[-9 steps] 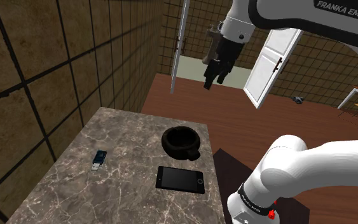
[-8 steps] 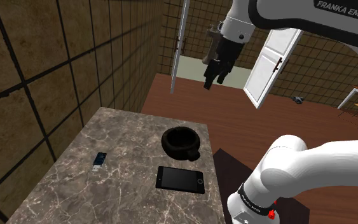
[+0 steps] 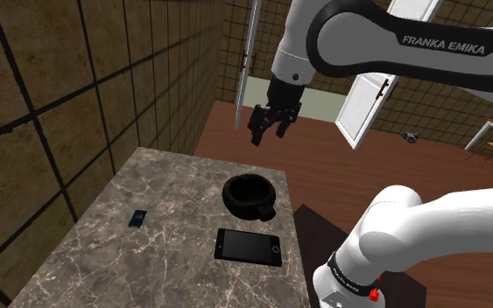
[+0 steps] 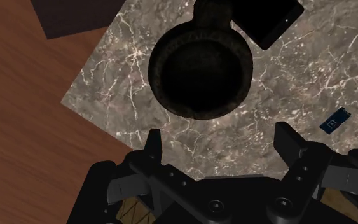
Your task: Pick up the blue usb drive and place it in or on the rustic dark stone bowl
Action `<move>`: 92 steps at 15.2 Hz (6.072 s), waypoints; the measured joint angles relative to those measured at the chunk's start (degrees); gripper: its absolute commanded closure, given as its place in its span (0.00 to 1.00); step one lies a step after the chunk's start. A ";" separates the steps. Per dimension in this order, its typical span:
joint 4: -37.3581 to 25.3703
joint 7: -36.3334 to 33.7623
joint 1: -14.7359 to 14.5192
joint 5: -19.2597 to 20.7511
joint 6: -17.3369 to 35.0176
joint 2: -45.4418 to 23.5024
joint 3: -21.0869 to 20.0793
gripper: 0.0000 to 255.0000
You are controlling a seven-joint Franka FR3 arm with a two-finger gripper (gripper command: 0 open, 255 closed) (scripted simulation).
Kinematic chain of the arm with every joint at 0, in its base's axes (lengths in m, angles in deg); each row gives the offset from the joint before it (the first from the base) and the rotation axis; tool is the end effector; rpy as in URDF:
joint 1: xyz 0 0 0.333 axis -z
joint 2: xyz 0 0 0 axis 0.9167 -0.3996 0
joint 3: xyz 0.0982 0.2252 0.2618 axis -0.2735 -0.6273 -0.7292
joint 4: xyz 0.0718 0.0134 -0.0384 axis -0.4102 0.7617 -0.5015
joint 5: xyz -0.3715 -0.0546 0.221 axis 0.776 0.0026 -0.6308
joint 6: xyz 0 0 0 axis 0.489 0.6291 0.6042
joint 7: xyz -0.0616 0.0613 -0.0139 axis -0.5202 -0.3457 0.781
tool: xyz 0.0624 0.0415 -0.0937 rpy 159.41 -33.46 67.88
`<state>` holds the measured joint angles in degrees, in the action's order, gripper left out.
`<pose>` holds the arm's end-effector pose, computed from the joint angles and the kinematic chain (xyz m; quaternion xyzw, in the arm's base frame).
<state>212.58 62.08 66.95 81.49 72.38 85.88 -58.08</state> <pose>0.3402 0.0917 0.5854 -0.9972 0.0657 -0.0346 0.0038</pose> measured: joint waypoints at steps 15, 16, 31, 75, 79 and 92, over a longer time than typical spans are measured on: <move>-3.75 -30.57 2.58 -3.83 18.67 -21.95 -20.61 0.00; -4.84 -32.77 3.15 -3.03 19.77 -24.24 -21.84 0.00; -27.09 -70.30 -1.62 22.08 27.52 -62.32 -27.23 0.00; -29.57 -70.13 -0.79 24.72 29.76 -68.33 -24.03 0.00; -29.58 -70.23 -0.89 24.87 29.95 -68.53 -23.94 0.00; -29.74 -70.18 -0.78 24.72 29.42 -68.11 -24.09 1.00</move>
<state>182.84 -8.09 66.17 106.21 101.80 17.76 -82.17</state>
